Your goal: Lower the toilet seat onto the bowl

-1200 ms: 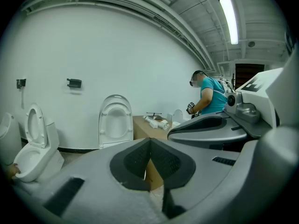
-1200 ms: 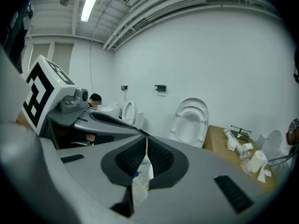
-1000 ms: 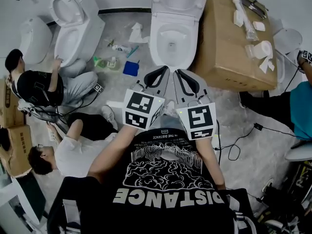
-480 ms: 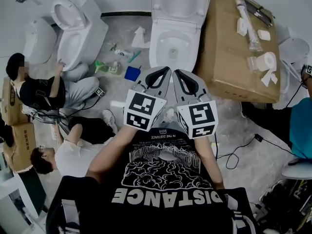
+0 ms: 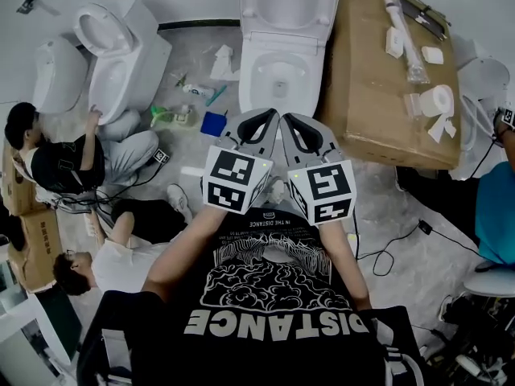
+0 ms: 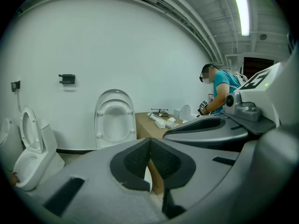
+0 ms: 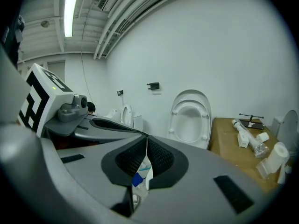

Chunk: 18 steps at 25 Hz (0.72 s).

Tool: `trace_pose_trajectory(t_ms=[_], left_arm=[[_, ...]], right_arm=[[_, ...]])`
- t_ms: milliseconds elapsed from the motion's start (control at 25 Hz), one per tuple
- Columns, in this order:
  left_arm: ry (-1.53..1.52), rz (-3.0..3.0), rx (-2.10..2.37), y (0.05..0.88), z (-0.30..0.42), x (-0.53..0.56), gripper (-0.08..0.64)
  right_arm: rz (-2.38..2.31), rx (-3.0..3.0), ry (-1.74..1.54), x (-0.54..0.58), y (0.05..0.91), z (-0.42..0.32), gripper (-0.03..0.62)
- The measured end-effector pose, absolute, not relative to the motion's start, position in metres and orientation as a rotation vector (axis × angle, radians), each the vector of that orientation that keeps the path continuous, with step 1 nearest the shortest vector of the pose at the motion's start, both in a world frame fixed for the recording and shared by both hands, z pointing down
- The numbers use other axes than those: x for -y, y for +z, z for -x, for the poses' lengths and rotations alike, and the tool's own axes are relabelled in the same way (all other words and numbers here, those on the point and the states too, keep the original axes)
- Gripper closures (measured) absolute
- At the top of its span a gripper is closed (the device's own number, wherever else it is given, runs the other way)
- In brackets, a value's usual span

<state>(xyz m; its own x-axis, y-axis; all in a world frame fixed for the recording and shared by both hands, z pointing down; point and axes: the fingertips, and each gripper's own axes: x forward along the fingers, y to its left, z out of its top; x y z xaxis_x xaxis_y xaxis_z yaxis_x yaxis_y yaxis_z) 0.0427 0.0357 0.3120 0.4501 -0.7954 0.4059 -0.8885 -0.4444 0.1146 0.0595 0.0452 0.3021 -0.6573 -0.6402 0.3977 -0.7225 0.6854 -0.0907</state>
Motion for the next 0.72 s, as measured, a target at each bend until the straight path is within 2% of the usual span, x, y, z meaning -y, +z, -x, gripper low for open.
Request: trace_pose_trajectory(t_ms=[720], left_arm=[[0.438,-2.408,1.299,0.333,0.013,0.090,0.549]], right_arm=[[-1.156,2.425,0.405,0.078,0.319,-0.005,0.570]])
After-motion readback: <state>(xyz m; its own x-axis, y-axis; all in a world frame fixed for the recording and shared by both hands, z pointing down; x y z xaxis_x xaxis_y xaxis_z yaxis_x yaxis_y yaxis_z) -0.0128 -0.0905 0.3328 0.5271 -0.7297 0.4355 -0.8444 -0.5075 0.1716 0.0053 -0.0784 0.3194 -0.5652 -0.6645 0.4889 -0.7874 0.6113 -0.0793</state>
